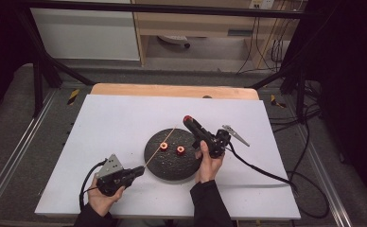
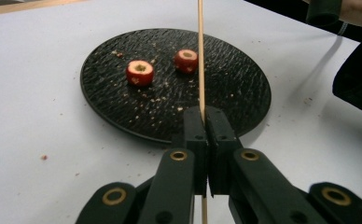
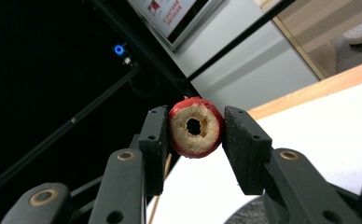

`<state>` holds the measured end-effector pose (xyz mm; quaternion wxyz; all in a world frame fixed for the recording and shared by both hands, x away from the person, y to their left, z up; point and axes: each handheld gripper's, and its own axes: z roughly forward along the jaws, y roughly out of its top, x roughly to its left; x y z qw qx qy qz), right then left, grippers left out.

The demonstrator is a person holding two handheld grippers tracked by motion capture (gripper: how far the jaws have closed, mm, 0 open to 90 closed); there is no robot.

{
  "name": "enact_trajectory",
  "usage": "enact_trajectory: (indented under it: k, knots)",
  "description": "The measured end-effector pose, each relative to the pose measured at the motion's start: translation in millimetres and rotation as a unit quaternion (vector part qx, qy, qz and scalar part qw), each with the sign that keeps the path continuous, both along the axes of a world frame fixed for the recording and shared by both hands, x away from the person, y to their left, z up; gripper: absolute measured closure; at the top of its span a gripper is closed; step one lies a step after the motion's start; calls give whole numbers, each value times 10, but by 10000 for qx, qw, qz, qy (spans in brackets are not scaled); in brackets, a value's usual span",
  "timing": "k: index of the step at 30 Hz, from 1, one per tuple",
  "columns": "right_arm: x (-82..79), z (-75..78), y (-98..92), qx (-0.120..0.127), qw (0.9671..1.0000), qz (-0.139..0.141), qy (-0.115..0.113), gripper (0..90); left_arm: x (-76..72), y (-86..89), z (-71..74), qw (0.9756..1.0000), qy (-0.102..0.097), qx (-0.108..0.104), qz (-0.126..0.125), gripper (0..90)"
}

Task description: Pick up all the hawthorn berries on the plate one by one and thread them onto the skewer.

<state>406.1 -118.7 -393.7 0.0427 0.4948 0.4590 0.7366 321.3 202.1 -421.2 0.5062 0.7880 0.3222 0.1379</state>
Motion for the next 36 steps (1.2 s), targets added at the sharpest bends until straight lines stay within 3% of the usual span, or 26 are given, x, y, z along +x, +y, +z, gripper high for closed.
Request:
enact_trajectory:
  k: [18,36]
  knots:
    - [-4,52,-27,433,9990,-62,-131,617,-21,-210,35,9998,-34,-133,-142,883]
    - [-20,37,-12,690,9975,19,-120,618,-24,-300,37,9994,-127,-324,14,883]
